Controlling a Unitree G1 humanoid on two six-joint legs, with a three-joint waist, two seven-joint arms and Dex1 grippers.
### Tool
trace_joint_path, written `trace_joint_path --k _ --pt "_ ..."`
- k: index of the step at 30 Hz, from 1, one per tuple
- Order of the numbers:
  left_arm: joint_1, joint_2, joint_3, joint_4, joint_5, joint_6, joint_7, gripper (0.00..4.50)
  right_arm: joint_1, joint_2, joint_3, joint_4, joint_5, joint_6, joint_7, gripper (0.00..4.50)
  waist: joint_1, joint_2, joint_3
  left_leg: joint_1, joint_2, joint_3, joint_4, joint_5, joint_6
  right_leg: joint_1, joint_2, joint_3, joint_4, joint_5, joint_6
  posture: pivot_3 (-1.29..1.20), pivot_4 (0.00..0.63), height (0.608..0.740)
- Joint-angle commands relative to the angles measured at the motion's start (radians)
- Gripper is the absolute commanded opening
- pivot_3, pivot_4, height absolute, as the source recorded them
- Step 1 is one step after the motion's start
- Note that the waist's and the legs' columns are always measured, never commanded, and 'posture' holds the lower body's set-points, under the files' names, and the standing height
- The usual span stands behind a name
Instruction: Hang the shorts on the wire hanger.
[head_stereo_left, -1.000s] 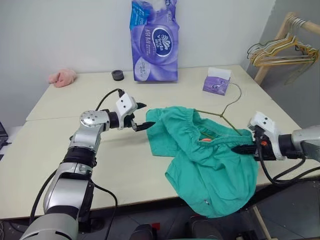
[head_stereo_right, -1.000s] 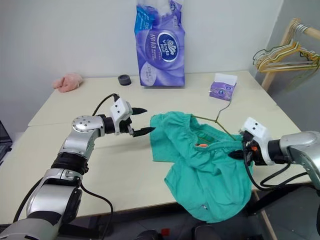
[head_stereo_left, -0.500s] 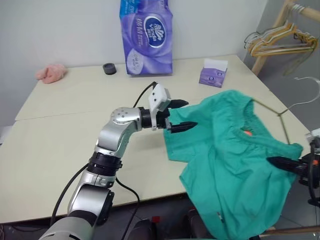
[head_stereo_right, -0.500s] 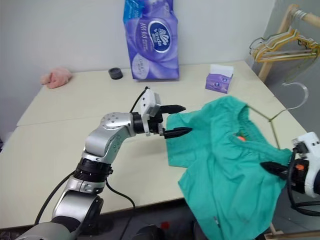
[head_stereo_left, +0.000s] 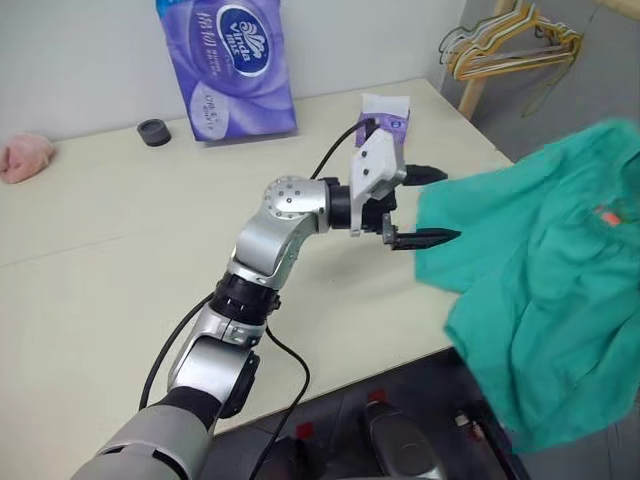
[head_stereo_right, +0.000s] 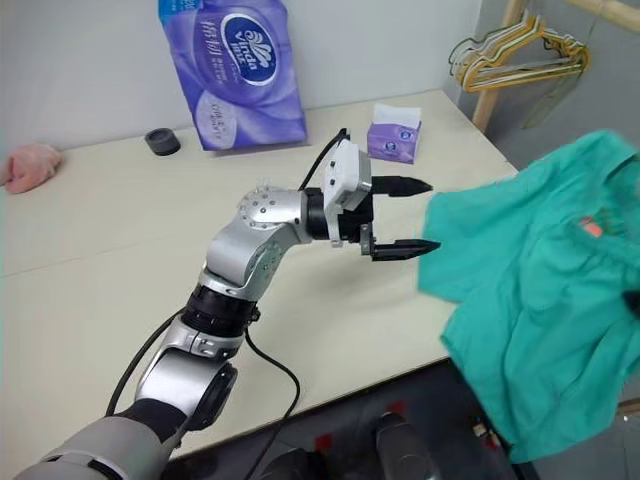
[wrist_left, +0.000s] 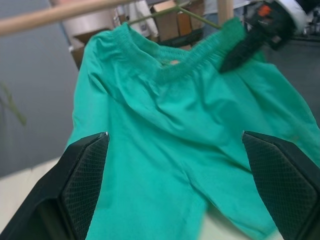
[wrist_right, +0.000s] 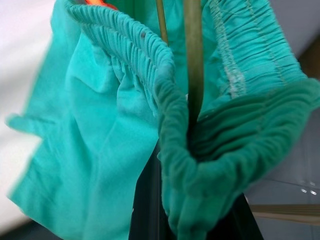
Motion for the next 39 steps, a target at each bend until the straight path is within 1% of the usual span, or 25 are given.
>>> trace_joint_path --k 1,3,5,7,11,13,16,18,20,22,25,30,32,35,39 --pt "-0.027 -0.022 -0.012 -0.013 0.011 -0.048 0.004 4.49 -0.023 -0.089 -0.005 0.135 0.083 -0.136 -0.160 0.00 -0.008 -0.002 0.002 0.001 0.000 0.002 -0.004 0.000 0.000 0.000 0.000 0.003 -0.004 0.001 0.002 -0.47 0.234 0.740" --pt "-0.034 -0.037 -0.017 -0.021 0.011 -0.052 0.010 4.49 -0.069 -0.150 0.035 0.226 0.082 -0.169 -0.184 0.00 -0.014 0.001 0.008 0.001 0.000 0.008 -0.004 -0.002 0.003 -0.001 0.001 0.008 -0.007 0.002 0.004 -0.46 0.238 0.740" --pt "-0.039 -0.048 -0.017 -0.030 0.011 -0.051 0.015 4.49 -0.132 -0.203 0.100 0.332 0.056 -0.190 -0.172 0.00 -0.017 0.002 0.013 0.001 -0.001 0.012 -0.004 -0.003 0.005 -0.001 0.000 0.010 -0.008 0.002 0.007 -0.46 0.246 0.740" --pt "-0.042 -0.053 -0.017 -0.033 0.016 -0.057 0.018 4.49 -0.191 -0.236 0.154 0.410 0.028 -0.191 -0.153 0.00 -0.019 0.001 0.021 0.001 -0.001 0.014 -0.004 -0.003 0.006 -0.002 0.000 0.012 -0.009 0.003 0.009 -0.45 0.249 0.740" --pt "-0.049 -0.065 -0.022 -0.035 0.029 -0.070 0.032 4.49 -0.359 -0.321 0.337 0.642 -0.083 -0.197 -0.022 0.00 -0.013 0.001 0.033 0.001 0.000 0.014 -0.005 -0.004 0.006 -0.002 0.000 0.012 -0.010 0.002 0.010 -0.43 0.254 0.740" --pt "-0.048 -0.067 -0.025 -0.041 0.031 -0.070 0.035 4.49 -0.474 -0.338 0.450 0.759 -0.150 -0.203 0.035 0.00 -0.009 0.003 0.038 0.001 0.000 0.015 -0.005 -0.004 0.007 -0.003 -0.001 0.013 -0.009 0.002 0.010 -0.42 0.258 0.740" --pt "-0.048 -0.065 -0.032 -0.045 0.044 -0.083 0.042 4.49 -0.689 -0.328 0.609 0.912 -0.299 -0.226 0.111 0.00 -0.002 0.008 0.043 0.001 0.000 0.015 -0.005 -0.004 0.007 -0.004 -0.001 0.013 -0.009 0.002 0.010 -0.40 0.260 0.740" --pt "-0.047 -0.065 -0.033 -0.054 0.046 -0.079 0.045 4.49 -0.804 -0.320 0.672 0.980 -0.390 -0.223 0.150 0.00 0.002 0.011 0.045 0.000 0.000 0.016 -0.005 -0.004 0.007 -0.006 -0.001 0.014 -0.008 0.002 0.010 -0.38 0.262 0.740" --pt "-0.038 -0.062 -0.037 -0.076 0.044 -0.065 0.047 4.49 -0.880 -0.303 0.699 1.025 -0.455 -0.193 0.171 0.00 0.004 0.012 0.046 0.000 0.000 0.017 -0.006 -0.004 0.007 -0.007 -0.001 0.015 -0.007 0.002 0.010 -0.37 0.264 0.740" --pt "-0.025 -0.060 -0.046 -0.102 0.039 -0.051 0.046 4.49 -0.896 -0.282 0.679 1.035 -0.489 -0.141 0.162 0.00 0.007 0.012 0.046 0.000 0.000 0.018 -0.006 -0.004 0.006 -0.008 -0.001 0.016 -0.006 0.002 0.010 -0.37 0.264 0.740" --pt "-0.016 -0.063 -0.060 -0.126 0.028 -0.033 0.039 4.49 -0.887 -0.255 0.613 1.027 -0.531 -0.082 0.137 0.00 0.015 0.013 0.046 -0.001 0.000 0.017 -0.006 -0.004 0.006 -0.008 -0.001 0.016 -0.006 0.002 0.010 -0.37 0.262 0.740" --pt "-0.006 -0.058 -0.085 -0.160 0.006 -0.016 -0.003 4.49 -0.763 -0.150 0.359 0.890 -0.529 0.062 0.004 0.00 0.033 0.013 0.046 -0.001 0.000 0.019 -0.005 -0.004 0.006 -0.008 -0.001 0.017 -0.005 0.003 0.011 -0.39 0.260 0.740" --pt "-0.008 -0.058 -0.087 -0.154 0.009 -0.024 -0.007 4.49 -0.747 -0.102 0.288 0.820 -0.510 0.104 -0.054 0.00 0.036 0.013 0.046 -0.001 0.000 0.018 -0.004 -0.004 0.006 -0.008 -0.001 0.017 -0.006 0.003 0.012 -0.40 0.256 0.740" --pt "-0.011 -0.061 -0.088 -0.157 -0.003 -0.017 -0.018 4.49 -0.752 -0.055 0.222 0.755 -0.515 0.140 -0.118 0.00 0.038 0.013 0.046 -0.001 0.000 0.019 -0.004 -0.004 0.006 -0.008 -0.001 0.017 -0.006 0.004 0.013 -0.40 0.252 0.740" --pt "-0.005 -0.044 -0.106 -0.178 -0.027 -0.002 -0.075 4.49 -0.764 -0.037 0.146 0.706 -0.526 0.190 -0.180 0.00 0.037 0.013 0.045 -0.001 0.000 0.018 -0.005 -0.004 0.006 -0.008 -0.001 0.017 -0.006 0.004 0.013 -0.40 0.248 0.740"
